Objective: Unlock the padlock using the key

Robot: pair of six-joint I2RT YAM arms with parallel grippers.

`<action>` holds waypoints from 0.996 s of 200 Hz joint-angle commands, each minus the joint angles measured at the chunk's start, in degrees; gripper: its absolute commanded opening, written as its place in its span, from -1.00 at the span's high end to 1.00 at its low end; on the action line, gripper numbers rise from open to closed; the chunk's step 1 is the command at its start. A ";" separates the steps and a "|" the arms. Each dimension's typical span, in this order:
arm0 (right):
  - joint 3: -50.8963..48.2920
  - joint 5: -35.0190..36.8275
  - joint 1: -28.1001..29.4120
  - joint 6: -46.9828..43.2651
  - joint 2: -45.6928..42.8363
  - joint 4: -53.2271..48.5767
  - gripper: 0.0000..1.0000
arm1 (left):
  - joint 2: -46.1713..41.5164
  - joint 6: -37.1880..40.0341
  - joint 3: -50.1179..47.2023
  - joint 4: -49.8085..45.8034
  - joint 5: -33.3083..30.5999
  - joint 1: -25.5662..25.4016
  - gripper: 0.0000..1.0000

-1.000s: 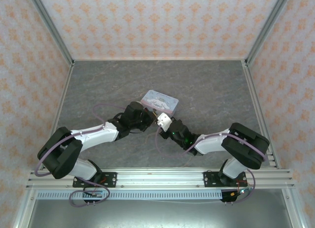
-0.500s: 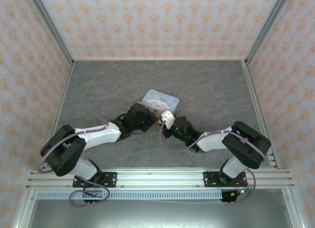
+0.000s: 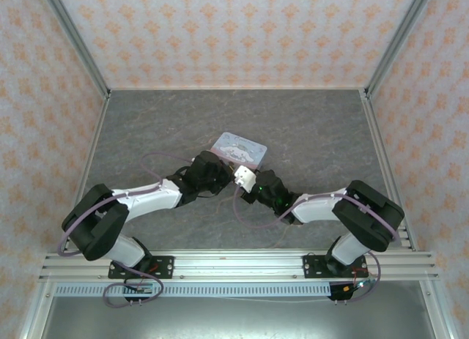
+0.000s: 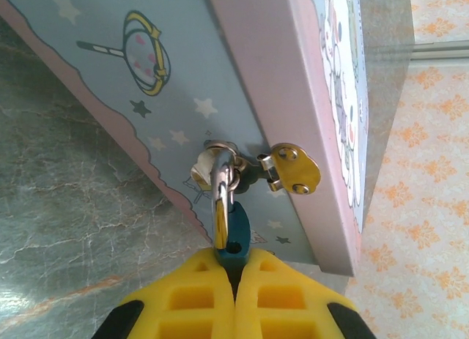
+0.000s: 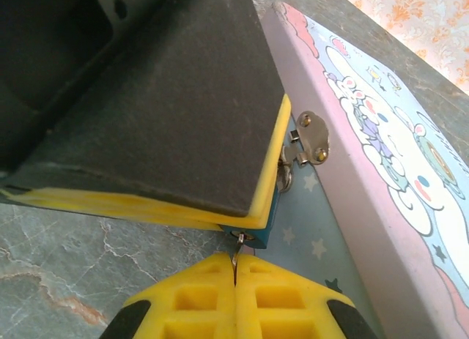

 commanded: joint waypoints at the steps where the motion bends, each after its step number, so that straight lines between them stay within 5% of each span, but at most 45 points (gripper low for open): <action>1: 3.78 3.31 -1.46 1.97 1.29 4.94 1.00 | 0.67 0.48 1.72 0.56 9.31 -3.86 1.00; 53: 3.61 2.51 -1.64 6.42 0.75 6.10 1.00 | 1.52 0.04 1.43 2.04 9.03 -4.17 1.00; 116: -3.04 -3.88 -1.64 28.32 3.47 13.68 1.00 | 3.33 -1.86 0.12 5.82 8.48 -4.22 1.00; 146: -2.69 -2.19 -1.64 28.38 5.38 11.39 1.00 | 3.80 -0.71 0.33 4.31 7.23 -4.17 1.00; 199: -3.37 -0.32 -1.64 29.90 5.64 6.26 1.00 | 5.43 -0.57 -0.65 3.96 5.14 -3.25 0.62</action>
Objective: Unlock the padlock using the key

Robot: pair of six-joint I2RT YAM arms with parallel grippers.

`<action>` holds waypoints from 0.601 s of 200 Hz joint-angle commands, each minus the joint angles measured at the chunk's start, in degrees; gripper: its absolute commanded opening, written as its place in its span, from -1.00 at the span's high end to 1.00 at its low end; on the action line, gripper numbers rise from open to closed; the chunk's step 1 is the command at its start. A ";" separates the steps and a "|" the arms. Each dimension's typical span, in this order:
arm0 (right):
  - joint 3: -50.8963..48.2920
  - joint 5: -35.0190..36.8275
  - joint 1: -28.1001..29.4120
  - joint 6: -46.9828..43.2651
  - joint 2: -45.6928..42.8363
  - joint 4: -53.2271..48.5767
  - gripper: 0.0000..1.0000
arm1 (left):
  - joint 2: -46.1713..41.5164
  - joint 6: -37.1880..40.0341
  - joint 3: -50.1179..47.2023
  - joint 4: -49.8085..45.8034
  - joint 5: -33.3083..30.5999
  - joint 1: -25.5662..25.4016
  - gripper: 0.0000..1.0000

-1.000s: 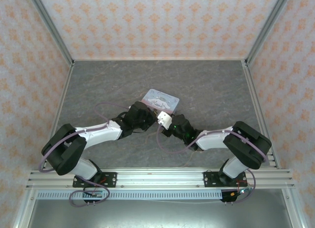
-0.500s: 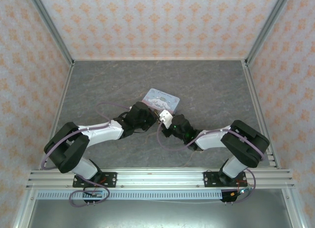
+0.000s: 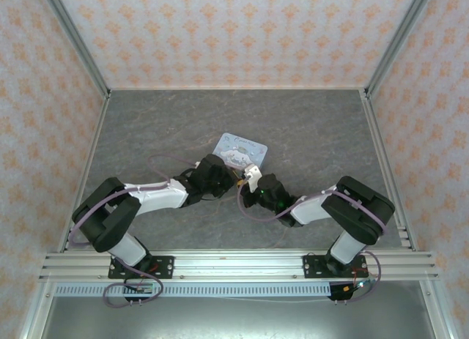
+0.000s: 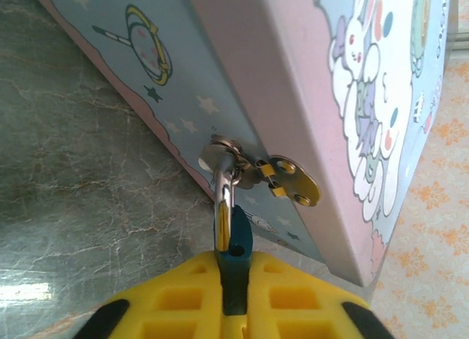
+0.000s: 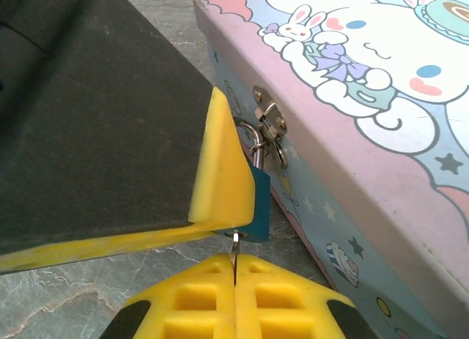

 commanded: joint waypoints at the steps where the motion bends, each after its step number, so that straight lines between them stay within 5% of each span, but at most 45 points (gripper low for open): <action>1: -0.12 3.00 -0.79 3.31 1.29 0.23 1.00 | 0.31 -0.07 -0.64 2.23 5.53 -1.93 0.61; 120: -1.04 -0.24 -0.52 12.20 -0.76 -1.15 1.00 | -13.60 6.96 -3.07 -10.28 3.80 7.20 -0.34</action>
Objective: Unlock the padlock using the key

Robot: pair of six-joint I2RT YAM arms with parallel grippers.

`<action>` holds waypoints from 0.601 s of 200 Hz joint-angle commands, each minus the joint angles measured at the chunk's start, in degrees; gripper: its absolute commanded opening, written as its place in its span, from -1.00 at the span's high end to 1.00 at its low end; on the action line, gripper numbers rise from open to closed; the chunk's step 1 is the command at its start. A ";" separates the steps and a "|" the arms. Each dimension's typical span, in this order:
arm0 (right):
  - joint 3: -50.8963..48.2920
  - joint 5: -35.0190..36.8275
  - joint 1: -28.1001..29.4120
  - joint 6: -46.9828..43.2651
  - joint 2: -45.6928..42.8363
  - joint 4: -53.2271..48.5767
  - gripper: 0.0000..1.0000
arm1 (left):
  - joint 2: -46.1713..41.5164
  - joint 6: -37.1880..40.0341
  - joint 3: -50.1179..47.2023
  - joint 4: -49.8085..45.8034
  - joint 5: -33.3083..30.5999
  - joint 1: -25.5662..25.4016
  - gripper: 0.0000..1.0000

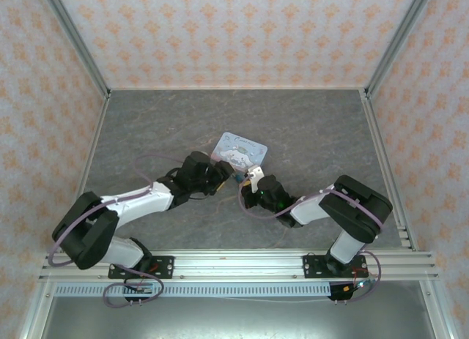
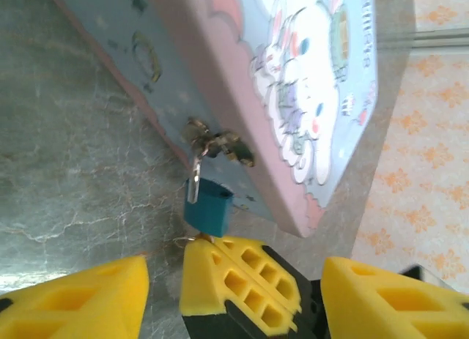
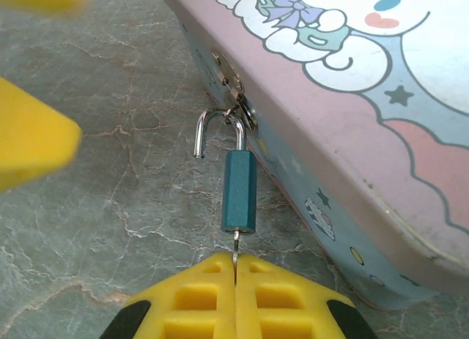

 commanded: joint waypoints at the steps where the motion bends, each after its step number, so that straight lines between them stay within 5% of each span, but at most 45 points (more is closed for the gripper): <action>1: -0.44 -1.42 -0.35 6.28 -1.90 -0.28 1.00 | -2.57 3.46 0.29 -6.25 -0.91 2.11 -0.35; 87: -2.54 -1.51 -0.92 30.97 -0.77 5.76 1.00 | -4.26 18.68 7.20 -19.22 -1.91 14.86 -0.75; 120: -2.02 -2.24 -2.81 32.99 -2.76 0.67 0.71 | 1.23 24.42 12.37 -18.04 1.71 16.48 -0.81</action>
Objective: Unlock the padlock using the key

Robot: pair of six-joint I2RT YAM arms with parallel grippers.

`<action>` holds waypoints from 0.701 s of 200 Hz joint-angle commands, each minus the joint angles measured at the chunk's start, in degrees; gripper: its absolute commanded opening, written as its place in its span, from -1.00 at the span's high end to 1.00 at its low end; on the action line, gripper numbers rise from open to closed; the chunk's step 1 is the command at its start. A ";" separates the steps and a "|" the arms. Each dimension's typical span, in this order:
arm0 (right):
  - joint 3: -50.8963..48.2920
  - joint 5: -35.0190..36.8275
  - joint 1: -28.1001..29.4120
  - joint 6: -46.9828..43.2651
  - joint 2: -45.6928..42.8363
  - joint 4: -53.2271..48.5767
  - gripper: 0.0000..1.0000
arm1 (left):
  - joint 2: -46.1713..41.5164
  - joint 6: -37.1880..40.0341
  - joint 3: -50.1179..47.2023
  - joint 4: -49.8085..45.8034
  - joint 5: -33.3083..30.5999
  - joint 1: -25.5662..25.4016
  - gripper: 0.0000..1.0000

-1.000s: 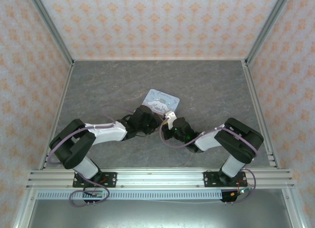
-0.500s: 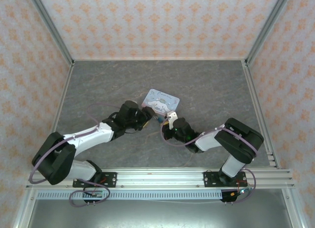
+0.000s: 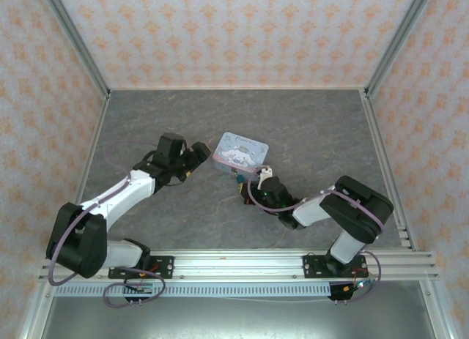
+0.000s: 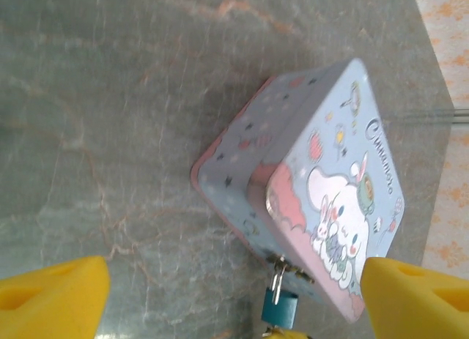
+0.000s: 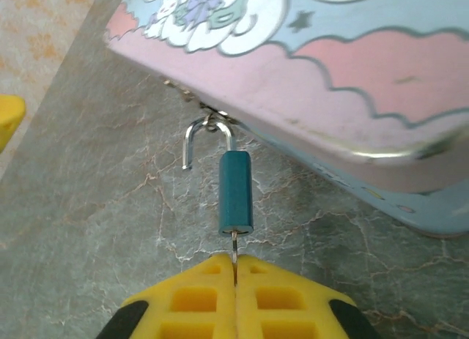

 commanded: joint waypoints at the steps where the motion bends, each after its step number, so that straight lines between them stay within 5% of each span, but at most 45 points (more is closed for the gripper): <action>1: 0.25 -0.25 -1.85 4.16 -2.34 -2.89 0.70 | 3.85 7.59 4.53 -1.75 1.93 0.63 -0.81; 79: -1.48 -9.43 -7.96 2.51 -10.11 -7.26 -0.53 | 21.90 16.53 21.93 -8.00 8.20 0.90 -0.81; 140: 3.87 -18.40 -10.51 3.65 -6.42 -5.40 -0.68 | 28.87 19.10 23.57 -11.35 8.07 0.91 -0.81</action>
